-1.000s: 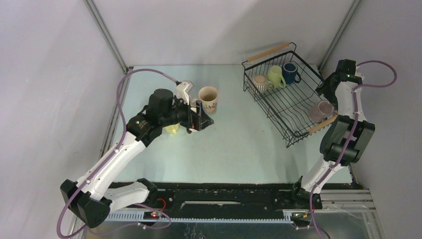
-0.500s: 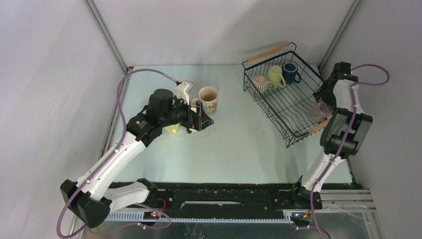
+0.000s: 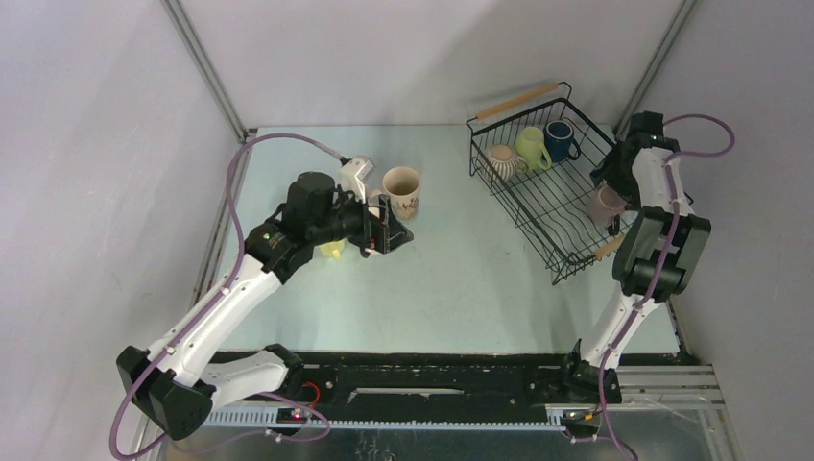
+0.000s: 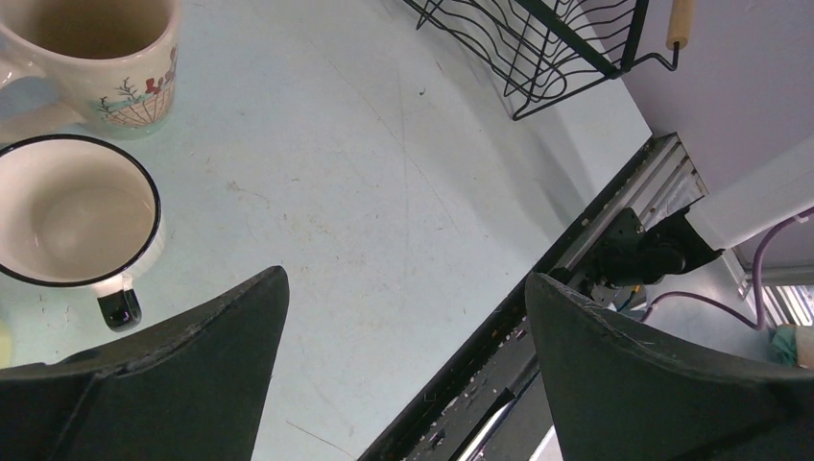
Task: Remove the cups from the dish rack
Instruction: Unload the cup from the dish rack.
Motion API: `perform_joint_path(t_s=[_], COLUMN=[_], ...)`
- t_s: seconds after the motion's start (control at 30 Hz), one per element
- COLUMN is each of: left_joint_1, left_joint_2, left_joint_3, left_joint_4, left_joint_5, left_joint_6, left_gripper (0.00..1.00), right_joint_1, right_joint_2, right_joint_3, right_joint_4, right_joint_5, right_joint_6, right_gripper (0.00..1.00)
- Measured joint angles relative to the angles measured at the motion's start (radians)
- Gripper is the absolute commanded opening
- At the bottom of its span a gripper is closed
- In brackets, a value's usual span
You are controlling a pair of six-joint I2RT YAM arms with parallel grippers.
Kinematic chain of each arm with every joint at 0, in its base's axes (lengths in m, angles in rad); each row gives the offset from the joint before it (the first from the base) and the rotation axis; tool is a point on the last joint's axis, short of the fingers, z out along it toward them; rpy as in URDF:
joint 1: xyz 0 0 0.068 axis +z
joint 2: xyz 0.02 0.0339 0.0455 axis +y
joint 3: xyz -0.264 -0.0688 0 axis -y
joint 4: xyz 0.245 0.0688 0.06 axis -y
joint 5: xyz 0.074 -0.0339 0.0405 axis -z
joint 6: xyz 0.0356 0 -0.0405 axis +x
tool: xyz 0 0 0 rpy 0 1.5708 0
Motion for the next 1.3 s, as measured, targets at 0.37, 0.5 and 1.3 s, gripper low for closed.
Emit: perform_joint_path(t_s=[0.37, 0.5, 1.3], left_joint_1=[0.000, 0.000, 0.000], left_joint_2=[0.000, 0.000, 0.002], left_joint_3=[-0.017, -0.017, -0.017], left_joint_4=[0.006, 0.006, 0.006], left_joint_5=[0.002, 0.003, 0.008], left_joint_6=[0.000, 0.000, 0.000], left_gripper=[1.00, 1.00, 1.00], right_joint_1=[0.054, 0.054, 0.095], right_joint_2=[0.043, 0.064, 0.135], right_joint_3=[0.035, 0.035, 0.091], right_joint_4=[-0.008, -0.018, -0.060], right_joint_5=[-0.021, -0.010, 0.129], right_joint_6=[-0.001, -0.004, -0.053], right_gripper=[1.00, 1.00, 0.41])
